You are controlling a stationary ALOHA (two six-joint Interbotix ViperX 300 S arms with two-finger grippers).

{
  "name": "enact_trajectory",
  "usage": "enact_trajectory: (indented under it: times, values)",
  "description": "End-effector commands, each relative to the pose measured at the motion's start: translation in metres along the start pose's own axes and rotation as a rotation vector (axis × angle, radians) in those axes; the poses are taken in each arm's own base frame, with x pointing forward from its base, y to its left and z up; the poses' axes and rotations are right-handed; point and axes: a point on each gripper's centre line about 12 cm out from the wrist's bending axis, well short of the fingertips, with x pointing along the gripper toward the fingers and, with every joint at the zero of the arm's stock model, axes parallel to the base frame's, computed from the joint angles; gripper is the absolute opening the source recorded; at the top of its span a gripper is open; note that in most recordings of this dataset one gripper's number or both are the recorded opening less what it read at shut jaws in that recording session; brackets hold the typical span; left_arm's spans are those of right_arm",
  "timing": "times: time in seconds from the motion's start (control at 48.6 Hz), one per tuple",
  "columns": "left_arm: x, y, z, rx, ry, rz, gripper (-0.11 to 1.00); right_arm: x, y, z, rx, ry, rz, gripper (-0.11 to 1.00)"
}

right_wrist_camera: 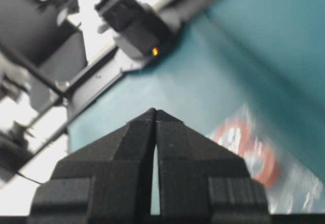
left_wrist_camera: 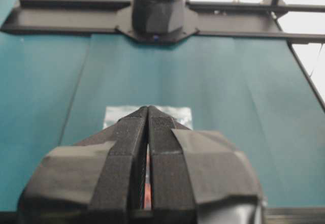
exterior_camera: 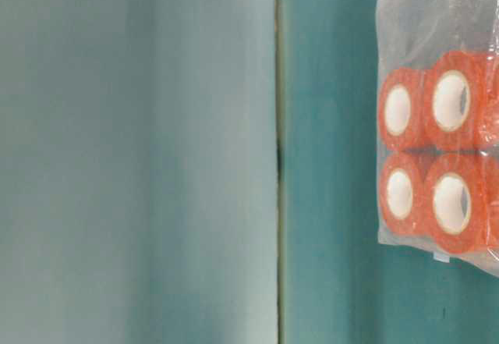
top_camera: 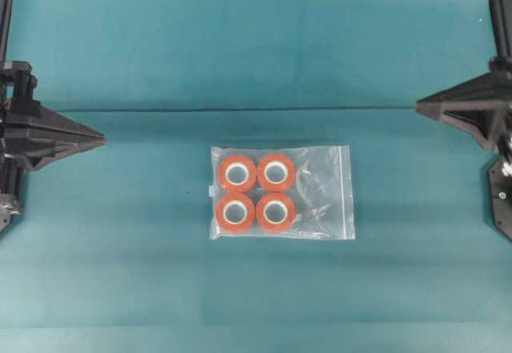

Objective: Hand over the clear zip bag and make it stand upright.
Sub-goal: 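Open the right gripper and move it toward the bag's right edge, then lower the right gripper onto the clear zip bag's right edge and close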

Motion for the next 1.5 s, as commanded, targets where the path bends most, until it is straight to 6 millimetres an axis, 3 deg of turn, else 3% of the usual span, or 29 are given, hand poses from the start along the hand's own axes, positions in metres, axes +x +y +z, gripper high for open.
enact_trajectory:
  times: [0.0,0.206,0.515,0.597,0.803,0.906,1.029,1.235,1.482]
  values:
    - [0.002,0.0,0.01,0.003,-0.023,0.0,-0.01,0.006,-0.019,-0.005,0.209,0.027,-0.094,0.0]
    - [0.002,0.0,0.009,0.003,-0.017,0.001,-0.01,0.01,-0.06,-0.042,0.431,0.13,-0.264,0.0]
    - [0.003,0.001,0.009,-0.009,-0.014,0.006,-0.01,0.021,-0.076,-0.074,0.439,0.203,-0.31,0.04]
    - [0.004,0.003,0.007,-0.026,-0.006,0.012,-0.01,0.026,-0.079,-0.084,0.462,0.222,-0.329,0.17]
    - [0.006,0.005,0.003,-0.056,0.008,0.021,-0.01,0.042,-0.087,-0.101,0.508,0.229,-0.381,0.73]
    - [0.007,0.007,0.001,-0.063,0.022,0.033,-0.01,0.05,-0.093,-0.105,0.51,0.197,-0.387,0.92]
    - [0.008,0.01,-0.002,-0.065,0.038,0.049,-0.01,0.058,-0.098,-0.113,0.533,0.169,-0.393,0.92]
    - [0.008,0.015,-0.006,-0.068,0.072,0.073,-0.01,0.069,-0.104,-0.143,0.563,0.192,-0.425,0.92]
    - [0.008,0.016,-0.007,-0.068,0.075,0.075,-0.01,0.09,-0.101,-0.153,0.59,0.155,-0.398,0.92]
